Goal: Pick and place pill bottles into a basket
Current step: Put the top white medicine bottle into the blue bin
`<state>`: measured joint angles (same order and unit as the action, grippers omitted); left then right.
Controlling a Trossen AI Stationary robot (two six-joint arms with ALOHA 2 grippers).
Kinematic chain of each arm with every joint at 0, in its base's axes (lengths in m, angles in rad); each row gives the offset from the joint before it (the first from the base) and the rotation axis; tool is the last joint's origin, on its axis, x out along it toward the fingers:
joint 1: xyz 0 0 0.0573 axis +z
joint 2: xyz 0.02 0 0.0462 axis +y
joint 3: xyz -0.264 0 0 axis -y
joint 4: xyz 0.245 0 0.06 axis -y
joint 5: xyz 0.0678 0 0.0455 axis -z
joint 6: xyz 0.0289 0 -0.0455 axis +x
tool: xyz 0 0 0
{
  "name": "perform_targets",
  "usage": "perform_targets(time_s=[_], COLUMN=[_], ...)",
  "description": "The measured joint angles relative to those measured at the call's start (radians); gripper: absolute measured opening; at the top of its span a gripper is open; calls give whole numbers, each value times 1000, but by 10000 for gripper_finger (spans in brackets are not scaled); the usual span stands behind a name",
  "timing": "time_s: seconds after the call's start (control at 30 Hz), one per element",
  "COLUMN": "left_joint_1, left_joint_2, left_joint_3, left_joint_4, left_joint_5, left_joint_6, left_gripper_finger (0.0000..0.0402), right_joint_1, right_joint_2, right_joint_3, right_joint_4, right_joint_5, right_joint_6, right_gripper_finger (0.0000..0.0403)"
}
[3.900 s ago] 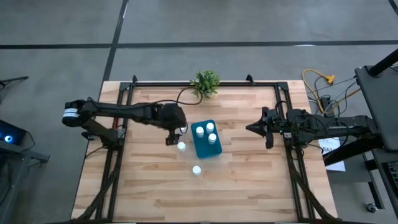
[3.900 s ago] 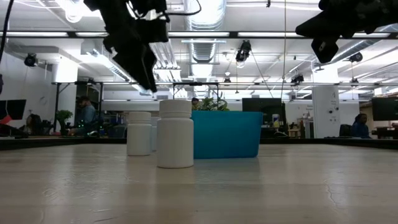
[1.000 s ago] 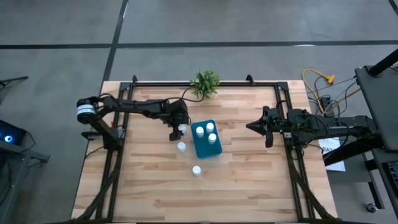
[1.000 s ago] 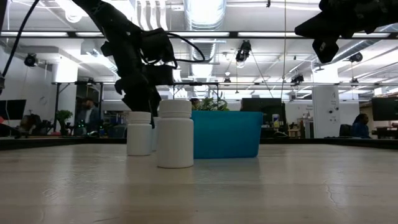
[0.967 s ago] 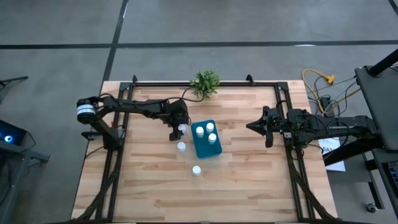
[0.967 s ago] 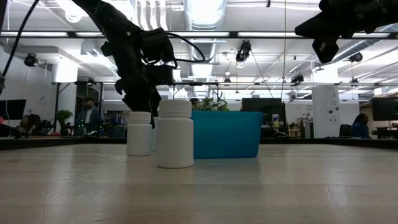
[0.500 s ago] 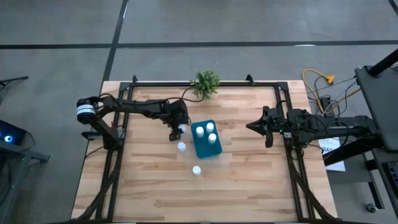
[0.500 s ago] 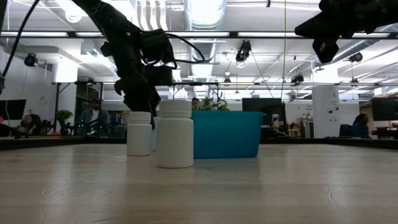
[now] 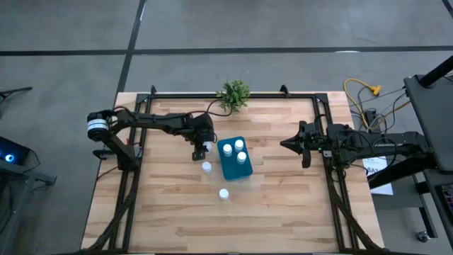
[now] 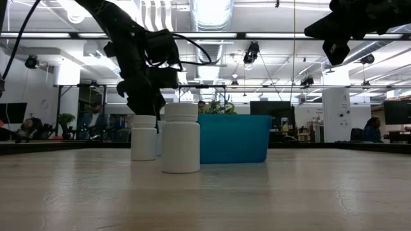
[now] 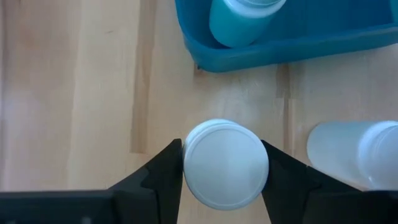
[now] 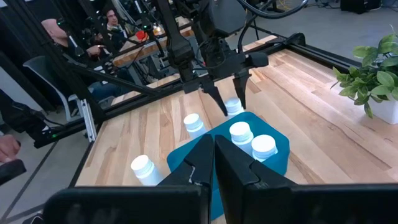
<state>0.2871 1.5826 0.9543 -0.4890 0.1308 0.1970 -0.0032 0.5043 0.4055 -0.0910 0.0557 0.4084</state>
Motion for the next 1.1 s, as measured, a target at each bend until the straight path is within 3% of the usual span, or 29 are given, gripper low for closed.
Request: perform_targets(time_s=[0.27,0.53,0.7,1.1], left_joint_1=[0,0,1,-37], left_joint_2=[-8,-16,-50,-97], left_joint_3=[37,135,194,312], left_joint_4=[-11,-154,-160,-158], left_joint_5=[-11,-10,-5,76], left_joint_6=[-3,-1,-2,-35], left_gripper_finger=[156,155,155,155], right_joint_1=[0,0,0,0], right_joint_2=[0,1,1,1], right_joint_3=[0,0,0,0], right_joint_4=[0,0,0,0], right_joint_5=[0,0,0,0], right_joint_6=[0,-1,-5,-8], right_gripper_finger=[8,8,8,8])
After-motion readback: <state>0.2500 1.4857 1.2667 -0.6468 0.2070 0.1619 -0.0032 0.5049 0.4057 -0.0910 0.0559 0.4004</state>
